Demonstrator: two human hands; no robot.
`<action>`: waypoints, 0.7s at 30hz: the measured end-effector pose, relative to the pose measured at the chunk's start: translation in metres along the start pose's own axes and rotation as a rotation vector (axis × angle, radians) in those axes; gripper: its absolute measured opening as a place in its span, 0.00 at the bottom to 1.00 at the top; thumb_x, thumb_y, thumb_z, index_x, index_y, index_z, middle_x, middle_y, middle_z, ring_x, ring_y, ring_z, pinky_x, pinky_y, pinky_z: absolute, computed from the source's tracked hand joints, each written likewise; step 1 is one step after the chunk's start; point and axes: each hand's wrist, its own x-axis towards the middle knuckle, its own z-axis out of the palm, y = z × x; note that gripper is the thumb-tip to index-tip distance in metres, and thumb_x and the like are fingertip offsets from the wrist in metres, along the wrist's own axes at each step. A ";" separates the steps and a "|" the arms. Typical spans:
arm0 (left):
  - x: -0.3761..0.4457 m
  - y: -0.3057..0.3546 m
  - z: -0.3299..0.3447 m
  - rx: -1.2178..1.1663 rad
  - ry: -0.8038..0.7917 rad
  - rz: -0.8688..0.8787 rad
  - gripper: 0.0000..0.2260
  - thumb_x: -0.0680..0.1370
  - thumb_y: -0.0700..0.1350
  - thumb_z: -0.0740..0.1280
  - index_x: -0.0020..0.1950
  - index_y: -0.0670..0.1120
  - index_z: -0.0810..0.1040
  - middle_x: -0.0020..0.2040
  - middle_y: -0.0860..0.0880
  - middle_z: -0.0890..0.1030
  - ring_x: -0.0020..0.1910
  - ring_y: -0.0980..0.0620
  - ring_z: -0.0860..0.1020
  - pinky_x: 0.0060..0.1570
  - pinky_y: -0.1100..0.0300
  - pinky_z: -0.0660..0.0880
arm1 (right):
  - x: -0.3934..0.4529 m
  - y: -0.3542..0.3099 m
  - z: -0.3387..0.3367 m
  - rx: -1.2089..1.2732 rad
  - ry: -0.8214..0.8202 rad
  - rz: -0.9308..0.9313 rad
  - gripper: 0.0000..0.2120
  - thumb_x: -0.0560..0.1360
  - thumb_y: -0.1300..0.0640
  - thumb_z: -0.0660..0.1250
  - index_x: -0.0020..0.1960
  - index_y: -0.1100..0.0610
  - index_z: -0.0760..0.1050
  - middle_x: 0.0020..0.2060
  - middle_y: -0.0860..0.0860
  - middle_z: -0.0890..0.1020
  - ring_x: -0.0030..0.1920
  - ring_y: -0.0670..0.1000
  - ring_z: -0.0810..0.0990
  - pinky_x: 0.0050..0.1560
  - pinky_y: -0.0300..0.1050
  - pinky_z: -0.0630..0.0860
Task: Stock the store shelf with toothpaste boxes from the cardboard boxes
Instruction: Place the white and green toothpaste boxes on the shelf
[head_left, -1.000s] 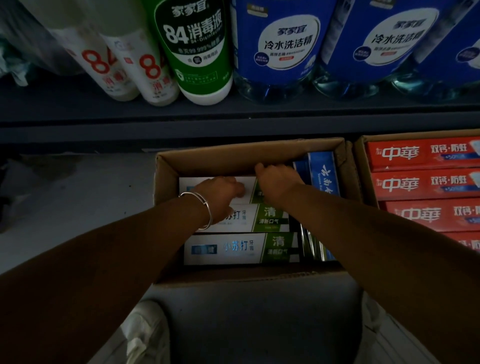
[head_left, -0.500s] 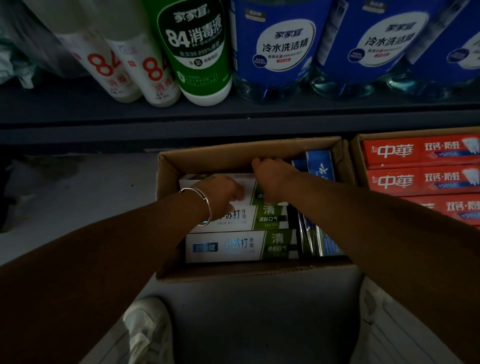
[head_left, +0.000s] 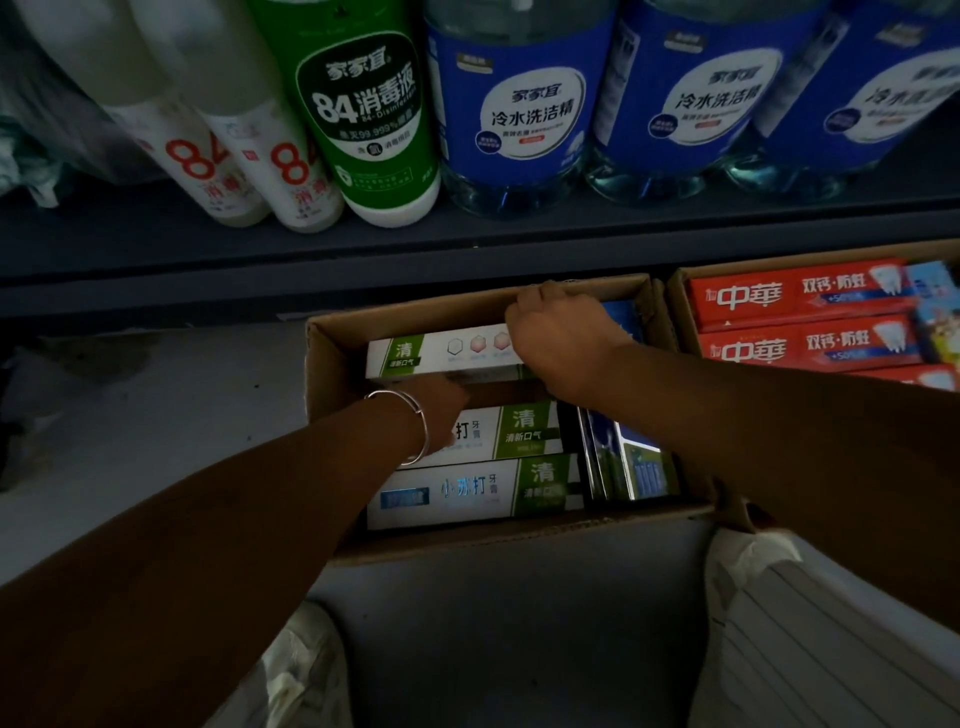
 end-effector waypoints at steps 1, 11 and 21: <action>0.001 0.000 0.003 0.012 -0.014 -0.001 0.19 0.77 0.46 0.65 0.67 0.43 0.70 0.63 0.43 0.75 0.60 0.46 0.76 0.59 0.56 0.73 | 0.000 0.001 0.000 0.001 0.000 -0.005 0.26 0.75 0.55 0.67 0.68 0.63 0.63 0.64 0.60 0.69 0.63 0.58 0.69 0.57 0.51 0.72; 0.004 0.002 0.014 -0.058 -0.025 -0.022 0.16 0.78 0.38 0.63 0.65 0.39 0.70 0.62 0.42 0.76 0.59 0.46 0.76 0.60 0.56 0.74 | 0.006 0.007 0.003 -0.022 0.032 -0.033 0.22 0.76 0.56 0.65 0.67 0.61 0.65 0.62 0.58 0.70 0.60 0.56 0.70 0.51 0.48 0.72; -0.004 0.004 0.010 -0.128 0.045 -0.045 0.15 0.80 0.37 0.58 0.67 0.40 0.64 0.63 0.41 0.74 0.60 0.46 0.75 0.61 0.56 0.73 | 0.004 0.005 -0.001 -0.047 0.011 -0.016 0.24 0.74 0.57 0.68 0.67 0.62 0.64 0.61 0.59 0.70 0.60 0.56 0.70 0.49 0.48 0.72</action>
